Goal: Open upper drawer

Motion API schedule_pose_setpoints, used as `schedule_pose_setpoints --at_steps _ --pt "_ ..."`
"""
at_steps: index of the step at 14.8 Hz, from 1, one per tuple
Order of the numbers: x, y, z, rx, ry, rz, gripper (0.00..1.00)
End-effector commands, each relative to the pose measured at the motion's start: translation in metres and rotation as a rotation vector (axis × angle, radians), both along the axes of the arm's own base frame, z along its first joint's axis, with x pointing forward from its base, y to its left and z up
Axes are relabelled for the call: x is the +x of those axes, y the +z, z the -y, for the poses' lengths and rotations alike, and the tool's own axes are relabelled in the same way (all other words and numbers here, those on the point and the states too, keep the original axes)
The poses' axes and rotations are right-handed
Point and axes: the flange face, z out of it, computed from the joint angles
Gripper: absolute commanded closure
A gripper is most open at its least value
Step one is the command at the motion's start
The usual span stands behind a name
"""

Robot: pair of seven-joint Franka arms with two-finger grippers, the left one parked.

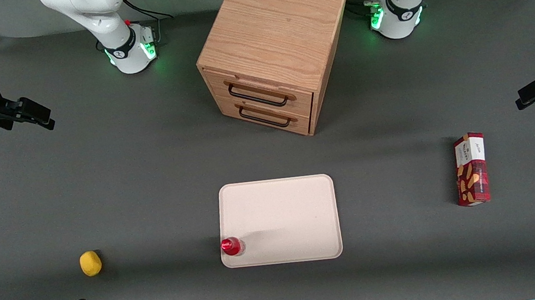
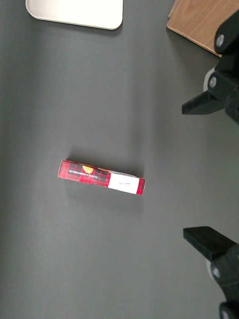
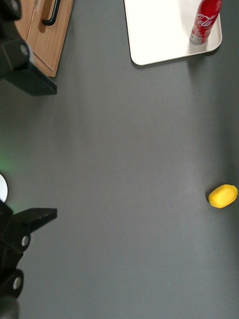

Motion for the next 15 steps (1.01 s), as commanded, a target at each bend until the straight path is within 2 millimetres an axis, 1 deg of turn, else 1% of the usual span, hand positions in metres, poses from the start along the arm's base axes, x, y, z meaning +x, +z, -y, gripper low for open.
schedule_pose_setpoints --at_steps 1,3,6,9,10,11,12,14,15 --pt "-0.006 0.002 0.001 0.016 -0.015 0.016 0.00" --pt "-0.006 0.003 0.000 0.016 -0.014 0.020 0.00" --pt "-0.004 -0.003 -0.003 0.020 -0.008 0.014 0.00" --pt "-0.002 -0.001 -0.015 0.074 0.005 0.028 0.00" --pt "0.002 -0.002 -0.022 0.090 0.016 0.044 0.00" --pt "0.003 -0.003 -0.036 0.099 0.043 0.057 0.00" --pt "0.002 -0.003 -0.046 0.117 0.091 0.055 0.00" --pt "0.000 -0.003 -0.060 0.235 0.256 0.054 0.00" --pt "-0.001 -0.003 -0.067 0.252 0.280 0.053 0.00"
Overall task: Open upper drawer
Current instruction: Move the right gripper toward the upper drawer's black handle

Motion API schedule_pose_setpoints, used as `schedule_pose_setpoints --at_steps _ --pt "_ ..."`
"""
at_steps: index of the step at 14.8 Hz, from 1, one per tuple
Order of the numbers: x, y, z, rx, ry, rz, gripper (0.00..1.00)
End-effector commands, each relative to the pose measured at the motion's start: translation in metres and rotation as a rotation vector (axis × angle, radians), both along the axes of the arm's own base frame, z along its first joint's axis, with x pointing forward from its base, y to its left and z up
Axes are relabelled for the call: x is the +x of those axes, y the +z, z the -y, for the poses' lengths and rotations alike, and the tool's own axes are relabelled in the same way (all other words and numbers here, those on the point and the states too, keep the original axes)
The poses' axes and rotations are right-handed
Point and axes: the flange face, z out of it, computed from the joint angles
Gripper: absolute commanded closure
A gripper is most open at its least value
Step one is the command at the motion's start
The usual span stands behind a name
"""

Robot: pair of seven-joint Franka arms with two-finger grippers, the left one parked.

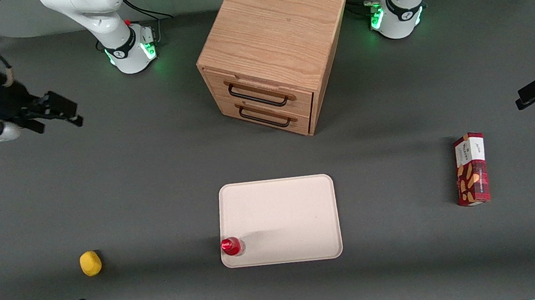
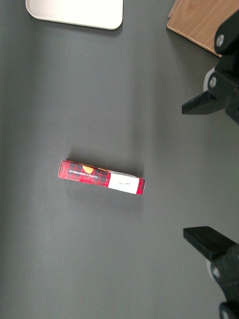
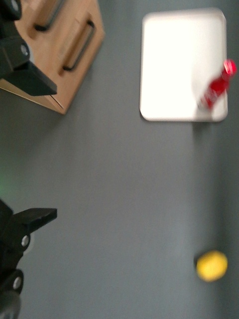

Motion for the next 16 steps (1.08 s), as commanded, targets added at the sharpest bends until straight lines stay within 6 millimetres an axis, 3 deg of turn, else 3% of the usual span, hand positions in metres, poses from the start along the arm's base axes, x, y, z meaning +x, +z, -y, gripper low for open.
schedule_pose_setpoints --at_steps 1,9,13,16 --pt "-0.003 -0.003 -0.033 0.071 0.136 0.009 0.00" --pt "-0.012 -0.012 -0.177 0.094 0.427 -0.001 0.00" --pt "-0.015 -0.028 -0.236 0.076 0.541 -0.007 0.00" --pt "-0.017 -0.053 -0.279 0.090 0.614 -0.033 0.00"
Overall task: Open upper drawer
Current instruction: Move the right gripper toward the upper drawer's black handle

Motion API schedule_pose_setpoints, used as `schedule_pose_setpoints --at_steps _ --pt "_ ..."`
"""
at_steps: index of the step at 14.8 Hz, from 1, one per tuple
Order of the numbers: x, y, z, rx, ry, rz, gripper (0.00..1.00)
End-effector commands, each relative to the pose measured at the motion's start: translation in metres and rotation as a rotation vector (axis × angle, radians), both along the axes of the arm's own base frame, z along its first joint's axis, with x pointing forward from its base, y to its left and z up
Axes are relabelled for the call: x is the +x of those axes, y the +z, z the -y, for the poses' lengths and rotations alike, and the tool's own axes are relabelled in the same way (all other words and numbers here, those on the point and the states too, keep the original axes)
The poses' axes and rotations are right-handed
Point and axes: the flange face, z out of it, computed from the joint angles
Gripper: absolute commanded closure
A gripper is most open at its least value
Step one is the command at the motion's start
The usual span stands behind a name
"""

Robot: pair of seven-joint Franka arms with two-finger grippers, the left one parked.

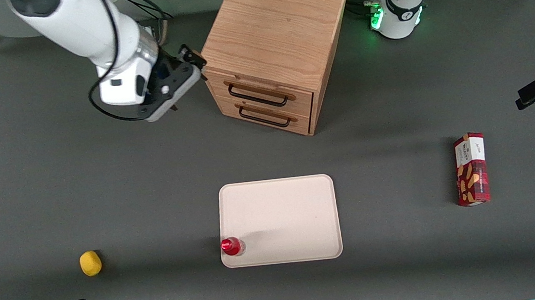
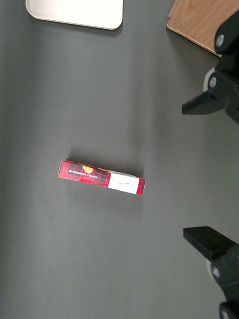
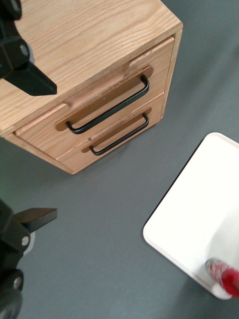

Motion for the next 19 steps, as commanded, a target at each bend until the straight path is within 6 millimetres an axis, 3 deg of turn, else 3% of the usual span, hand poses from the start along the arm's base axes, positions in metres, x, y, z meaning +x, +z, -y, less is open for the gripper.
schedule_pose_setpoints --at_steps 1,4,7,15,19 --pt "0.012 -0.016 -0.036 0.015 0.080 -0.011 0.00" --pt "-0.003 -0.032 -0.072 -0.029 0.152 0.001 0.00" --pt "-0.010 -0.052 -0.091 -0.039 0.188 -0.012 0.00" --pt "0.006 -0.104 -0.097 -0.024 0.321 -0.013 0.00" --pt "0.004 -0.130 -0.106 -0.028 0.342 -0.042 0.00"
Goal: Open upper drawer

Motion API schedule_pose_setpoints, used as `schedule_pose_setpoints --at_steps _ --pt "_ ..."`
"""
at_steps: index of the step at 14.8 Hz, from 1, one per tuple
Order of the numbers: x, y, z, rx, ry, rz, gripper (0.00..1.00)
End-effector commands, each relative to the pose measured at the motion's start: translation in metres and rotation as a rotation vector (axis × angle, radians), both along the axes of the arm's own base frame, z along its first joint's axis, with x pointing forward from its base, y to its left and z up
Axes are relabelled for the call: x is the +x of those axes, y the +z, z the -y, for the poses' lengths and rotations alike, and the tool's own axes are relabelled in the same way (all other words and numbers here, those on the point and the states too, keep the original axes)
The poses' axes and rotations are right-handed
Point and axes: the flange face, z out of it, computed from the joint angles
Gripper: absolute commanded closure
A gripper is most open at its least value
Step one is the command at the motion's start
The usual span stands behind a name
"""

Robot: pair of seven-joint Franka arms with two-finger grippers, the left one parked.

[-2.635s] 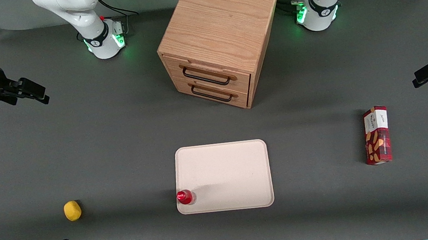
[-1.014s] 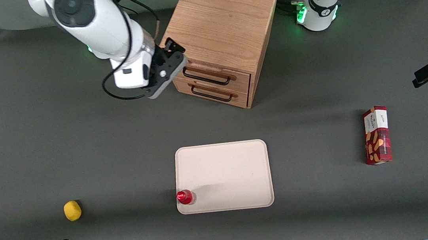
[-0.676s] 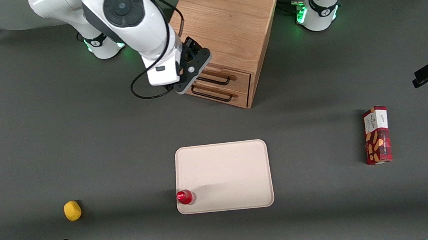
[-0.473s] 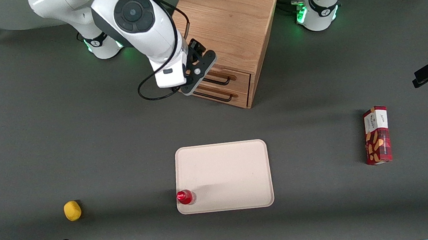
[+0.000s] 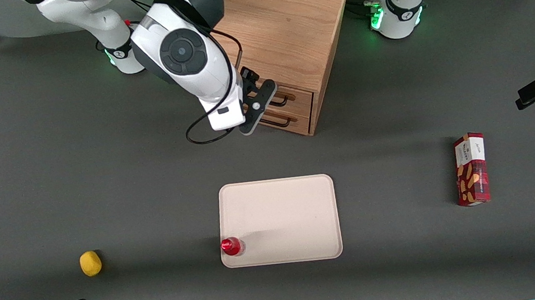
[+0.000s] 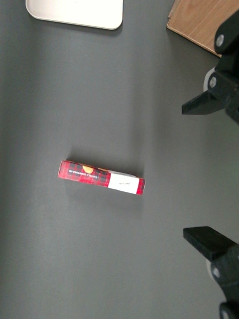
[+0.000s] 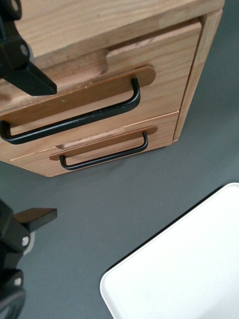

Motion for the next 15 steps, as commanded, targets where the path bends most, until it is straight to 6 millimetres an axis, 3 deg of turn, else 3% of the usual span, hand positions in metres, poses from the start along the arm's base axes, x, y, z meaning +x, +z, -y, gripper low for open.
schedule_pose_setpoints --at_steps 1,5,15 --pt "-0.003 -0.016 -0.009 0.000 0.045 0.001 0.00" --pt "-0.013 -0.041 -0.011 -0.015 0.086 0.025 0.00" --pt "-0.013 -0.065 -0.010 -0.005 0.118 0.075 0.00"
